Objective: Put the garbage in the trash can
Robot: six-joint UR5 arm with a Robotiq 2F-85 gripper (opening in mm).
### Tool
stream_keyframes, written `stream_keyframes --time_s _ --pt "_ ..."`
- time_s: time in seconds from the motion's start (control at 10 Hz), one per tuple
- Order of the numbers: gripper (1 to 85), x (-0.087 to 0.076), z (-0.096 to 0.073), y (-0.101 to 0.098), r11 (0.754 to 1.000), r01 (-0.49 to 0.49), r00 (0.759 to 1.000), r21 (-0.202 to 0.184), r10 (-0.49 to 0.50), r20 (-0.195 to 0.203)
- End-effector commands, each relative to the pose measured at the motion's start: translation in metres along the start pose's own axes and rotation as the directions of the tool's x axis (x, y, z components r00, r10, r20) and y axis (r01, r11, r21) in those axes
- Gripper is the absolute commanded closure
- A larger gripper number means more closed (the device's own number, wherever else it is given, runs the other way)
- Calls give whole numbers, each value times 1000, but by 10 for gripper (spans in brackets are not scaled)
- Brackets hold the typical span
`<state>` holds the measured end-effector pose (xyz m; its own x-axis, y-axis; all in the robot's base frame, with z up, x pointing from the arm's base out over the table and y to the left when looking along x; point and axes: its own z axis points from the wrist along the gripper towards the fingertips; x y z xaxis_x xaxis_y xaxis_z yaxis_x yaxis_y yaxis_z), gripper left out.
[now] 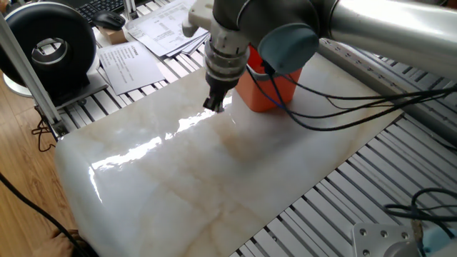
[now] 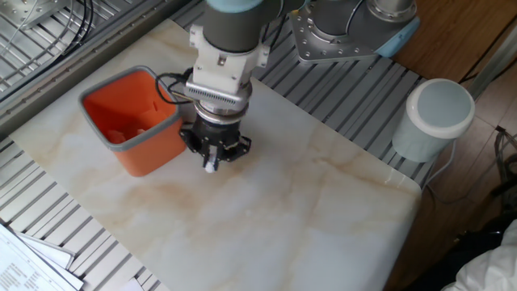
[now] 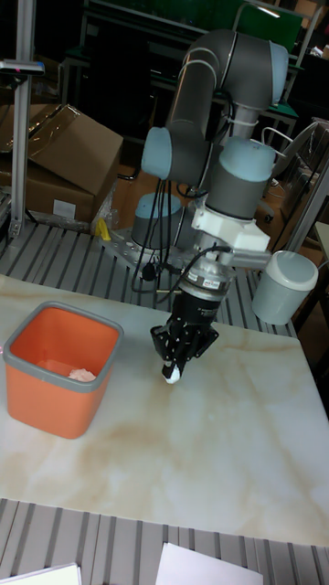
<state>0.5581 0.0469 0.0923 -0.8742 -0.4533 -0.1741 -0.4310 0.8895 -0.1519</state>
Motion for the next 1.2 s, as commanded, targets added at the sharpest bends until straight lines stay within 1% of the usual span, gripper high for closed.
stream_keyframes --time_s 0.0,0.1,0.2,0.3,0.4,0.5,0.6,0.7,0.8,0.9,1.0,1.1 --pt "843 38 -55 -45 996 93 993 6 -92 -76" --pt "843 52 -82 -65 992 122 987 -24 -124 -99" --pt "843 55 -90 -65 993 103 991 -59 -107 -81" --pt "843 48 -85 -54 995 47 997 -83 -52 -60" --pt "843 44 -84 -62 998 34 998 -51 -36 -45" --pt "843 42 -84 -76 999 53 998 0 -53 -41" --pt "843 42 -83 -86 993 111 993 32 -110 -46" --pt "843 42 -84 -103 976 212 976 57 -209 -55" --pt "843 46 -86 -131 932 349 936 103 -341 -88" --pt "843 48 -89 -155 881 451 891 142 -437 -121" --pt "843 43 -88 -162 860 481 876 168 -468 -111" --pt "843 37 -82 -160 858 484 875 173 -477 -84"
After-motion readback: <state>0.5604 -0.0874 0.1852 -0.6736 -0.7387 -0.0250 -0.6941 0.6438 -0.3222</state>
